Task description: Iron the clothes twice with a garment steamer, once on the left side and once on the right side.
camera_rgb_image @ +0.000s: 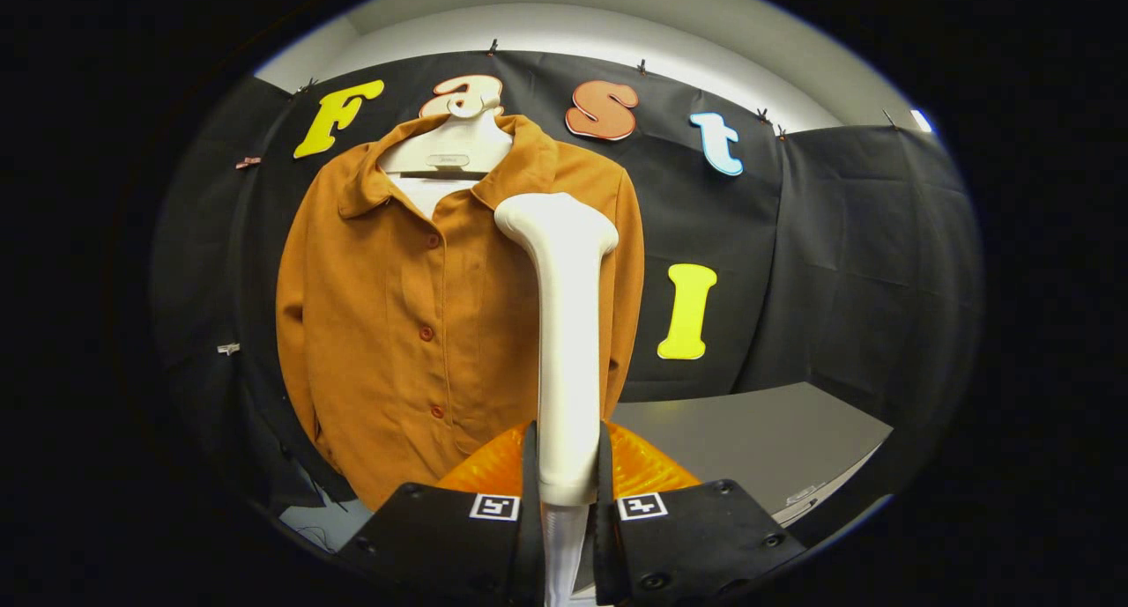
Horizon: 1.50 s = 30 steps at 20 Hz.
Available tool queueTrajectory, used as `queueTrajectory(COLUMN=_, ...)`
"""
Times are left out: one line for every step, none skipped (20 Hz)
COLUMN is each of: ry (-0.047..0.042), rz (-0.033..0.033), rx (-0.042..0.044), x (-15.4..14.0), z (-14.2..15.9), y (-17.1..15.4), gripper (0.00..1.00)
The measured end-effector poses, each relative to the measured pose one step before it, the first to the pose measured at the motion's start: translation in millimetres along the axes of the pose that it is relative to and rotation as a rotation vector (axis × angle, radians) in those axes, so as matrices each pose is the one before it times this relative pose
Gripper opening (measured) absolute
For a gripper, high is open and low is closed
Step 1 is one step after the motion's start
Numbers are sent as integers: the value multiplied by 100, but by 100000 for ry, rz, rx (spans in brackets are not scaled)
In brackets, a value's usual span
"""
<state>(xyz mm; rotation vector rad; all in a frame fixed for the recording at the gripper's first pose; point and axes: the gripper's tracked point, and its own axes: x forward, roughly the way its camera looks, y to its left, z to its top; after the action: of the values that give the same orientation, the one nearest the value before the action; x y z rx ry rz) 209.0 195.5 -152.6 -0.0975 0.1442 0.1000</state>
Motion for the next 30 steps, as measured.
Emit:
queueTrajectory(ry=1028, rz=-12, rx=-212, x=229, z=-593, y=80, gripper=26)
queueTrajectory(ry=1193, rz=65, rx=-200, x=242, z=-628, y=91, gripper=26)
queueTrajectory(ry=1291, rz=260, rx=-238, x=187, z=-667, y=135, gripper=26)
queueTrajectory(ry=1040, rz=110, rx=-368, x=203, z=-571, y=166, gripper=26)
queueTrajectory(ry=1042, rz=126, rx=-351, x=124, z=-589, y=113, gripper=26)
queueTrajectory(ry=1354, rz=270, rx=-424, x=196, z=-626, y=76, gripper=26)
queueTrajectory(ry=1522, rz=258, rx=-281, x=225, z=-636, y=121, gripper=26)
queueTrajectory(ry=1686, rz=347, rx=-229, x=161, z=-662, y=108, gripper=26)
queueTrajectory(ry=1650, rz=186, rx=-366, x=169, z=-684, y=142, gripper=26)
queueTrajectory(ry=1598, rz=143, rx=-88, x=99, z=-678, y=37, gripper=26)
queueTrajectory(ry=1509, rz=349, rx=-118, x=108, z=-617, y=117, gripper=25)
queueTrajectory(ry=1516, rz=387, rx=-158, x=164, z=-646, y=216, gripper=25)
queueTrajectory(ry=1616, rz=389, rx=-134, x=115, z=-629, y=141, gripper=25)
queueTrajectory(ry=1609, rz=529, rx=-128, x=108, z=-570, y=52, gripper=25)
queueTrajectory(ry=1660, rz=415, rx=-147, x=82, z=-733, y=155, gripper=26)
queueTrajectory(ry=1814, rz=475, rx=-162, x=9, z=-668, y=175, gripper=26)
queueTrajectory(ry=1683, rz=442, rx=-199, x=26, z=-706, y=149, gripper=26)
queueTrajectory(ry=1684, rz=406, rx=89, x=73, z=-676, y=184, gripper=26)
queueTrajectory(ry=2289, rz=611, rx=-193, x=77, z=-854, y=187, gripper=25)
queueTrajectory(ry=2331, rz=444, rx=-248, x=44, z=-814, y=123, gripper=26)
queueTrajectory(ry=1994, rz=624, rx=-75, x=42, z=-848, y=137, gripper=26)
queueTrajectory(ry=1744, rz=494, rx=-75, x=-80, z=-644, y=185, gripper=26)
queueTrajectory(ry=1538, rz=535, rx=-56, x=-139, z=-671, y=155, gripper=26)
queueTrajectory(ry=1460, rz=627, rx=-12, x=-41, z=-563, y=135, gripper=26)
queueTrajectory(ry=1536, rz=555, rx=1, x=-83, z=-639, y=156, gripper=26)
queueTrajectory(ry=1662, rz=660, rx=126, x=-221, z=-697, y=121, gripper=26)
queueTrajectory(ry=1456, rz=680, rx=334, x=-174, z=-532, y=161, gripper=26)
queueTrajectory(ry=1384, rz=707, rx=439, x=-340, z=-636, y=160, gripper=26)
queueTrajectory(ry=961, rz=697, rx=470, x=-409, z=-564, y=160, gripper=26)
queueTrajectory(ry=189, rz=498, rx=437, x=-484, z=-348, y=152, gripper=26)
